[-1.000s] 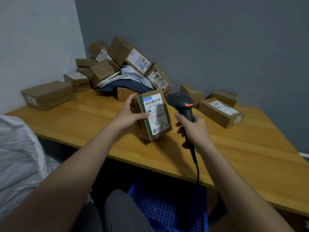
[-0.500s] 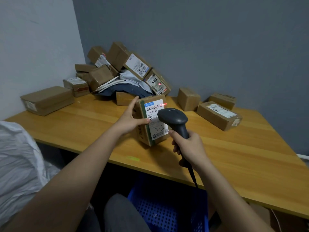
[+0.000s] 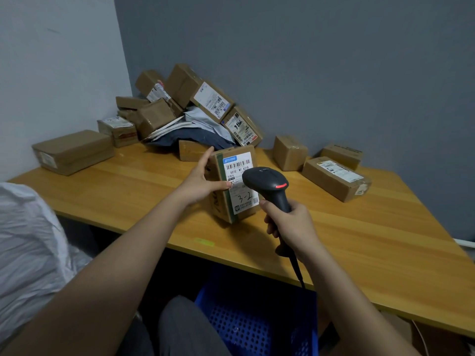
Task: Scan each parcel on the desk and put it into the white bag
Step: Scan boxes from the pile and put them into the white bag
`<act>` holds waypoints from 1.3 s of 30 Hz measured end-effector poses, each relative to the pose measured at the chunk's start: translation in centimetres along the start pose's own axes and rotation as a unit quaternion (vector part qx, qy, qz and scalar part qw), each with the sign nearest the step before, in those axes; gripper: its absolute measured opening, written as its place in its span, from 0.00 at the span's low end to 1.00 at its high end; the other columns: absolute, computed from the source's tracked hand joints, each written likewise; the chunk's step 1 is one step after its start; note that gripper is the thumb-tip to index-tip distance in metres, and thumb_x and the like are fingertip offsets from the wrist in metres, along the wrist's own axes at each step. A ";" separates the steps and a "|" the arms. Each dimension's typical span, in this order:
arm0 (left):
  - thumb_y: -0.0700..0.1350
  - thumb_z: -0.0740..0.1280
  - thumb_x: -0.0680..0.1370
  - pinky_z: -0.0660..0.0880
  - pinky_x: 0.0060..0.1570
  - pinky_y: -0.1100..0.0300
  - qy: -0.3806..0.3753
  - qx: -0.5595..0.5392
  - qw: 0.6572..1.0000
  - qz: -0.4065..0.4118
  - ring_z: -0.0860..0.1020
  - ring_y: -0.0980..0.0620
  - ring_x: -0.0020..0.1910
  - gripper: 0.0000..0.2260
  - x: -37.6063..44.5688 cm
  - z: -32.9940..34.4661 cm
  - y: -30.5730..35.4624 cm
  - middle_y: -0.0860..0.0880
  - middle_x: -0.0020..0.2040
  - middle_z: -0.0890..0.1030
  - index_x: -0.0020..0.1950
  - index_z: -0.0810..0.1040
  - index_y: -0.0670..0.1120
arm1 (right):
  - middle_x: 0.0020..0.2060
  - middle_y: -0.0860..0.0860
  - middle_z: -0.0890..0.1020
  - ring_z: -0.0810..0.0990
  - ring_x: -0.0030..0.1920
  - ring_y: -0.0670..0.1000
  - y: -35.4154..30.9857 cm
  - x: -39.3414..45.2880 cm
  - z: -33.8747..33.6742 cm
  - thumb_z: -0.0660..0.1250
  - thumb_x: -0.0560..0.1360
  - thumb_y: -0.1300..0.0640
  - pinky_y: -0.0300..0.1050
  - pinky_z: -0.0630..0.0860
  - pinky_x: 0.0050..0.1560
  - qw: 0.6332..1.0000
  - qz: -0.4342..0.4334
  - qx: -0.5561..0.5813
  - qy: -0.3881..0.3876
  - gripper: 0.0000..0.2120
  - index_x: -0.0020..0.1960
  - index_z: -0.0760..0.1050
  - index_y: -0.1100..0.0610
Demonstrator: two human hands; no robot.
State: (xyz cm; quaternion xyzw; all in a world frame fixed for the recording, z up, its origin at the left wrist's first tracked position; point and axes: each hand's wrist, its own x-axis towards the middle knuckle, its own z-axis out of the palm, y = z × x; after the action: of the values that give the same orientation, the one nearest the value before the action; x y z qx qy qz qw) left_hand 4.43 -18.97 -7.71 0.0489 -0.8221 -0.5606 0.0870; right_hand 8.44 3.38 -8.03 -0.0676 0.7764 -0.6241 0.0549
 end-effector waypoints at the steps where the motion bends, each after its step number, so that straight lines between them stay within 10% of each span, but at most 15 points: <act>1: 0.43 0.76 0.69 0.64 0.69 0.37 0.001 -0.002 1.000 -0.001 0.58 0.43 0.76 0.47 0.0 0.0 0.1 0.48 0.78 0.58 0.77 0.50 0.63 | 0.35 0.53 0.80 0.77 0.29 0.47 0.0 0.1 0.0 0.70 0.76 0.50 0.40 0.74 0.31 1.000 0.000 0.003 0.000 0.10 0.48 0.77 0.58; 23: 0.50 0.76 0.70 0.73 0.57 0.57 0.308 -0.029 0.948 0.078 0.76 0.53 0.60 0.38 -16.2 -19.8 4.6 0.58 0.58 0.71 0.76 0.61 0.58 | 0.36 0.54 0.79 0.77 0.29 0.49 -11.4 1.5 16.7 0.71 0.76 0.49 0.42 0.74 0.32 0.986 -0.128 0.044 -0.101 0.12 0.45 0.77 0.58; 39: 0.53 0.71 0.75 0.63 0.69 0.52 0.397 0.154 0.884 -0.193 0.63 0.42 0.73 0.36 -25.5 -28.3 -9.8 0.42 0.76 0.61 0.78 0.57 0.49 | 0.34 0.54 0.78 0.75 0.28 0.50 -8.8 -0.2 28.6 0.71 0.76 0.50 0.42 0.73 0.31 0.975 -0.085 0.010 -0.204 0.11 0.44 0.76 0.57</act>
State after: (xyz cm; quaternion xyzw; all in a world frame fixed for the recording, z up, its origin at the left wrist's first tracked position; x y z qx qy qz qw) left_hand 34.89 -43.91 -8.99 0.4378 -0.7691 -0.3660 0.2878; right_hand 13.80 -26.00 -5.54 -0.2585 0.7338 -0.6076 0.1595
